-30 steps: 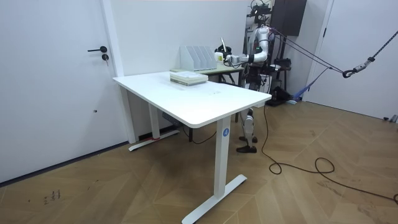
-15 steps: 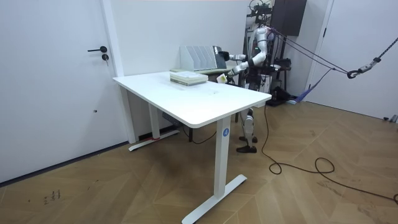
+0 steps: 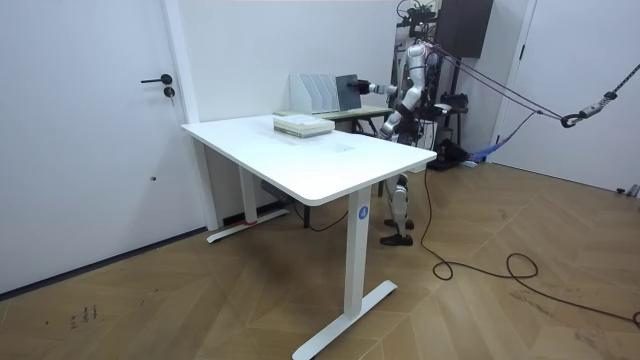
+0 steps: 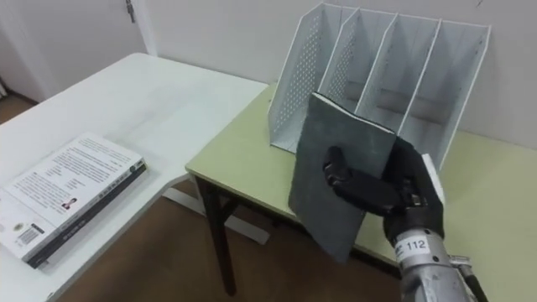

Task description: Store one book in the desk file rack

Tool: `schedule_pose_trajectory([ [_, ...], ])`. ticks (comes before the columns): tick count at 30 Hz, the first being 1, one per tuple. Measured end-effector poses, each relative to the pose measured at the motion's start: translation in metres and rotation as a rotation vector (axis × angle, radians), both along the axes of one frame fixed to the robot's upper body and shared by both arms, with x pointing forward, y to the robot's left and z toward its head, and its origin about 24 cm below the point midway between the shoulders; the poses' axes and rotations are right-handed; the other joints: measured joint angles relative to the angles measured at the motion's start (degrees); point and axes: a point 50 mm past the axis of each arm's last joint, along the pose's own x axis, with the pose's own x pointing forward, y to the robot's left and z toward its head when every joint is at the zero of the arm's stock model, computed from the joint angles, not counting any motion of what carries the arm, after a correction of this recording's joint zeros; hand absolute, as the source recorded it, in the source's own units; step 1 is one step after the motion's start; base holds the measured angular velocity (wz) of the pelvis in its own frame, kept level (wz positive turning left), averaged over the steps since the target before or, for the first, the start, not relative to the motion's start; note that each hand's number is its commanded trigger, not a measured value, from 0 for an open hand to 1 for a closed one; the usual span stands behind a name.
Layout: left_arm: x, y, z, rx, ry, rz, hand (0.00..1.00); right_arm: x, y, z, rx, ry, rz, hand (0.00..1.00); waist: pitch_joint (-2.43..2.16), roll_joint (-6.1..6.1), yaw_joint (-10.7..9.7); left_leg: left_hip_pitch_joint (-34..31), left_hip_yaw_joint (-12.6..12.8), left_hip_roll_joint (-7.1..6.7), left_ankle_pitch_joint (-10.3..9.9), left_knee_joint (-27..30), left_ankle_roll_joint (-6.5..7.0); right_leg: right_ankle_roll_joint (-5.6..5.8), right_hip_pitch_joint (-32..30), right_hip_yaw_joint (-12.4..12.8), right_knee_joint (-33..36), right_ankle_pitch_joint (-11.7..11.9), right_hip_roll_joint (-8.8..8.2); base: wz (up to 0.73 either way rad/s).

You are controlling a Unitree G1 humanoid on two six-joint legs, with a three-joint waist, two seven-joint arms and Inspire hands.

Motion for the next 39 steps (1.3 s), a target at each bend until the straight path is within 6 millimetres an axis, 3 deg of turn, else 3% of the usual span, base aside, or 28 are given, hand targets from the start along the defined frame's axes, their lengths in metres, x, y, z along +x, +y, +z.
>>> schedule_pose_trajectory([
  [8, -0.033, 0.011, -0.016, 0.053, 0.109, 0.115, 0.00, 0.002, -0.013, 0.023, -0.007, -0.119, -0.179, 1.00, 0.25, -0.37, 0.36, 0.82, 0.84, 0.03, 0.01, -1.15, -0.01, 0.03, 0.01, 1.17, -0.29, 0.01, 0.33, -0.05],
  [9, -0.037, 0.013, -0.017, 0.049, 0.123, 0.143, 0.00, 0.003, -0.013, 0.025, -0.009, -0.133, -0.187, 1.00, 0.55, -0.88, 0.30, 0.87, 1.05, 0.06, 0.01, -1.25, -0.01, 0.04, -0.02, 1.34, -0.32, 0.03, 0.37, -0.11],
  [13, -0.044, 0.019, -0.018, 0.056, 0.131, 0.199, 0.00, 0.002, -0.020, 0.029, -0.017, -0.150, -0.241, 1.00, 0.38, -1.59, 0.20, 0.87, 1.17, 0.05, 0.01, -1.42, -0.01, 0.05, -0.14, 1.42, -0.32, 0.03, 0.39, -0.02],
  [18, -0.054, 0.024, -0.021, 0.060, 0.169, 0.287, 0.00, 0.003, -0.026, 0.036, -0.006, -0.183, -0.316, 1.00, -0.13, -2.55, 0.32, 0.82, 1.25, 0.05, -0.02, -1.84, -0.05, 0.14, -0.04, 1.50, -0.96, 0.34, 0.49, 0.00],
  [25, -0.059, 0.027, -0.022, 0.075, 0.183, 0.327, 0.00, 0.010, -0.036, 0.058, 0.006, -0.275, -0.424, 1.00, -0.13, -2.20, 0.37, 0.70, 0.83, 0.24, -0.09, -2.32, -0.15, 0.06, -0.04, 1.09, -1.04, 0.71, 0.68, 0.01],
  [27, -0.061, 0.029, -0.022, 0.079, 0.188, 0.350, 0.00, 0.010, -0.041, 0.063, -0.002, -0.296, -0.458, 1.00, -0.14, -2.18, 0.36, 0.62, 0.30, 0.29, -0.10, -2.40, -0.18, -0.03, 0.01, -0.16, -1.04, 0.78, 0.65, 0.06],
  [39, -0.063, 0.035, -0.022, 0.104, 0.192, 0.386, 0.00, 0.012, -0.048, 0.066, -0.009, -0.306, -0.527, 1.00, 0.12, -2.34, 0.61, 0.50, 0.00, 0.06, -0.02, -2.33, -0.22, -0.04, 0.02, -0.99, -0.94, 0.79, 0.43, 0.00],
])
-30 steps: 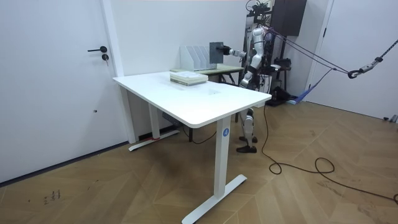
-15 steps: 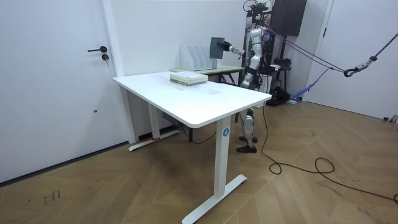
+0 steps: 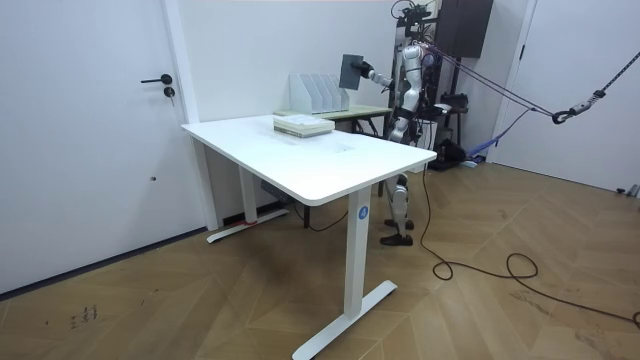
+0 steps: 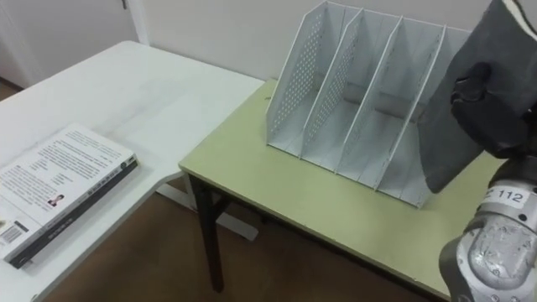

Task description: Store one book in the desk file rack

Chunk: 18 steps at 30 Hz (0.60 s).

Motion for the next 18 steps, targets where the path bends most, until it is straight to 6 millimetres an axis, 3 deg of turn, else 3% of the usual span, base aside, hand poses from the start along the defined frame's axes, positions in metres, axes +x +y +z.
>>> schedule_pose_trajectory([
  [5, 0.003, 0.001, 0.000, 0.010, 0.000, -0.022, 0.00, 0.008, 0.002, 0.013, -0.032, -0.045, -0.011, 1.00, 0.22, -0.19, -0.01, -0.59, -0.14, 0.05, 0.02, -0.05, 0.03, 0.00, -0.08, -0.24, 0.01, 0.00, 0.05, 0.01],
  [12, 0.006, 0.004, 0.001, 0.018, -0.005, -0.020, 0.00, 0.019, 0.001, 0.019, -0.072, -0.047, -0.027, 1.00, 0.65, -0.84, -0.12, -0.84, -0.71, -0.04, 0.02, 0.00, 0.02, 0.00, -0.16, -3.08, -0.16, 0.00, -0.33, 0.04],
  [18, 0.006, 0.004, 0.001, 0.017, 0.001, -0.023, 0.00, 0.026, 0.002, 0.024, -0.081, -0.058, -0.031, 1.00, 0.56, -0.84, -0.11, -0.71, -1.17, -0.17, 0.04, 0.04, 0.04, 0.01, 0.01, -3.94, -0.22, 0.01, -0.46, 0.02],
])
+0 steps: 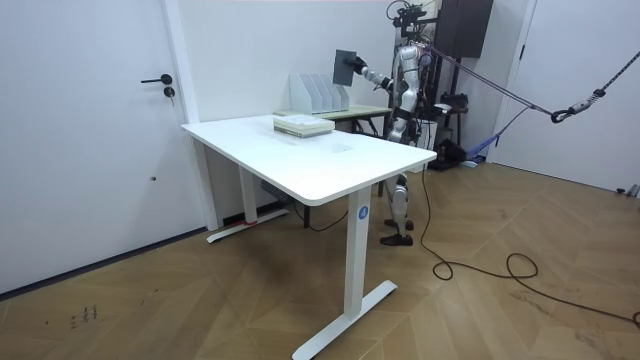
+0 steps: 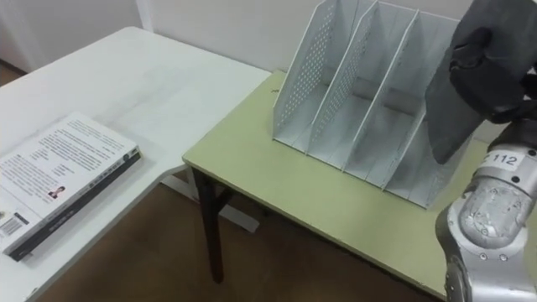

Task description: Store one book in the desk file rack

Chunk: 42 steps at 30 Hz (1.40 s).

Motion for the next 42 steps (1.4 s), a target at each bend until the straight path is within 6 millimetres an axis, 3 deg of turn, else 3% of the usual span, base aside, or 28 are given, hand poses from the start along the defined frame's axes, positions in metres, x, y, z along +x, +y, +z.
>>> schedule_pose_trajectory([
  [9, 0.002, 0.002, 0.001, 0.007, 0.000, -0.023, 0.00, 0.010, 0.001, 0.026, -0.031, -0.061, 0.005, 1.00, -0.26, -0.15, 0.10, 0.06, -0.88, -0.04, 0.06, 0.49, -0.03, -0.01, 0.25, -0.41, 0.00, 0.01, 0.01, 0.00],
  [23, 0.005, 0.003, 0.001, 0.025, 0.031, -0.068, 0.00, 0.010, -0.006, 0.031, -0.055, -0.045, -0.031, 1.00, -0.84, -0.20, 1.40, 0.72, -1.09, 0.01, 0.09, 0.57, -0.01, -0.07, 1.15, -0.81, 0.17, 0.04, 0.02, 0.00],
  [32, 0.006, 0.003, 0.001, 0.023, 0.039, -0.068, 0.00, 0.033, -0.014, 0.014, 0.001, 0.082, -0.011, 1.00, -0.65, -0.10, 1.21, 0.80, -1.85, -0.11, 0.17, 0.78, -0.02, -0.07, 1.62, -1.86, 0.05, 0.04, -0.14, 0.03],
  [42, 0.011, 0.005, 0.003, 0.034, 0.022, -0.062, 0.00, 0.052, -0.018, 0.026, 0.049, 0.107, -0.005, 1.00, -0.25, -0.96, 1.72, -0.21, -2.13, -0.10, 0.48, 0.80, -0.10, -0.15, 0.81, -2.27, 0.06, 0.07, -0.13, 0.01],
])
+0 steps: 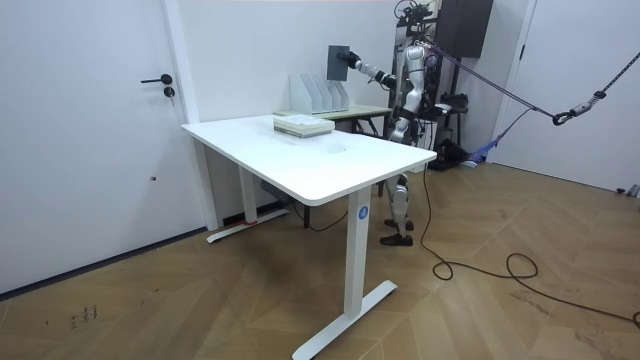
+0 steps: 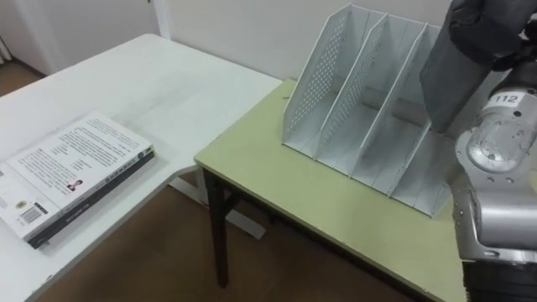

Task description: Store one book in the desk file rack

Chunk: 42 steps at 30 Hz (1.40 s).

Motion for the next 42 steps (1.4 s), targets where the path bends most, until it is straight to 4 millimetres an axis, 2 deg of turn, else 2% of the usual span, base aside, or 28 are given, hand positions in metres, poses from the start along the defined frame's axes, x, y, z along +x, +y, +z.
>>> schedule_pose_trajectory([
  [2, 0.000, 0.001, 0.000, 0.000, 0.009, 0.012, 0.00, 0.002, -0.001, 0.000, 0.011, 0.014, -0.002, 1.00, -0.10, -0.18, -0.07, -0.27, -0.29, 0.00, 0.00, 0.12, 0.00, 0.00, -0.10, -0.43, -0.04, 0.00, -0.01, 0.06],
  [4, -0.001, 0.004, 0.000, 0.004, 0.016, 0.022, 0.00, 0.004, -0.003, -0.001, 0.027, 0.031, 0.001, 1.00, -0.41, -0.52, -0.08, -0.84, -0.53, 0.02, 0.00, 0.25, -0.01, 0.00, -0.59, -0.85, -0.02, 0.00, -0.02, 0.06],
  [15, -0.002, 0.008, 0.001, 0.002, 0.033, 0.035, 0.00, 0.014, -0.016, 0.020, 0.000, 0.065, -0.028, 1.00, -0.78, -1.14, 0.62, -0.84, -0.85, 0.02, 0.04, 0.23, -0.06, -0.04, -0.62, -1.16, -0.04, 0.03, -0.02, 0.00],
  [18, 0.000, 0.008, 0.002, 0.008, 0.027, 0.018, 0.00, 0.016, -0.021, 0.014, 0.004, 0.100, -0.032, 1.00, -0.73, -1.29, 1.26, -0.81, -1.00, 0.01, 0.05, 0.27, -0.06, -0.14, -0.50, -1.25, -0.03, 0.09, -0.03, 0.00],
  [26, 0.003, 0.010, 0.005, 0.004, 0.022, -0.003, 0.00, 0.025, -0.033, -0.010, 0.078, 0.244, -0.011, 1.00, -0.68, -1.66, 1.33, -1.54, -1.61, -0.01, 0.23, 0.66, -0.05, -0.19, -0.73, -2.45, 0.06, 0.13, -0.18, 0.05],
  [31, 0.003, 0.013, 0.006, 0.006, 0.024, -0.004, 0.00, 0.027, -0.038, -0.012, 0.072, 0.282, -0.034, 1.00, -0.69, -1.82, 1.36, -1.67, -1.76, -0.01, 0.30, 0.62, -0.09, -0.20, -0.84, -2.74, 0.05, 0.13, -0.16, 0.01],
  [36, 0.004, 0.017, 0.008, 0.017, 0.023, -0.007, 0.00, 0.029, -0.038, -0.014, 0.023, 0.329, -0.022, 1.00, -0.52, -2.73, 1.35, -1.68, -1.76, -0.01, 0.30, 0.59, -0.10, -0.20, -0.85, -2.75, 0.02, 0.13, -0.15, 0.00],
  [39, 0.004, 0.019, 0.008, 0.022, 0.024, -0.007, 0.00, 0.034, -0.035, -0.014, 0.003, 0.358, 0.000, 1.00, -0.59, -3.11, 1.35, -1.69, -1.76, -0.04, 0.30, 0.60, -0.10, -0.20, -0.83, -2.72, 0.02, 0.13, -0.18, 0.00],
  [40, 0.004, 0.019, 0.008, 0.022, 0.025, -0.006, 0.00, 0.035, -0.035, -0.013, 0.002, 0.359, 0.002, 0.76, -0.59, -3.11, 1.34, -1.69, -1.76, -0.05, 0.30, 0.62, -0.09, -0.20, -0.82, -2.73, 0.02, 0.13, -0.19, 0.00],
  [41, 0.003, 0.019, 0.008, 0.022, 0.025, -0.006, 0.00, 0.037, -0.033, -0.012, -0.002, 0.365, 0.006, 0.08, -0.61, -3.14, 1.33, -1.69, -1.76, -0.05, 0.30, 0.63, -0.09, -0.20, -0.80, -2.73, 0.02, 0.13, -0.19, 0.00],
  [42, 0.003, 0.019, 0.008, 0.022, 0.026, -0.006, 0.00, 0.038, -0.032, -0.011, -0.010, 0.368, 0.012, 0.00, -0.61, -3.15, 1.29, -1.72, -1.83, -0.05, 0.30, 0.67, -0.09, -0.20, -0.79, -2.79, 0.02, 0.14, -0.19, 0.00],
])
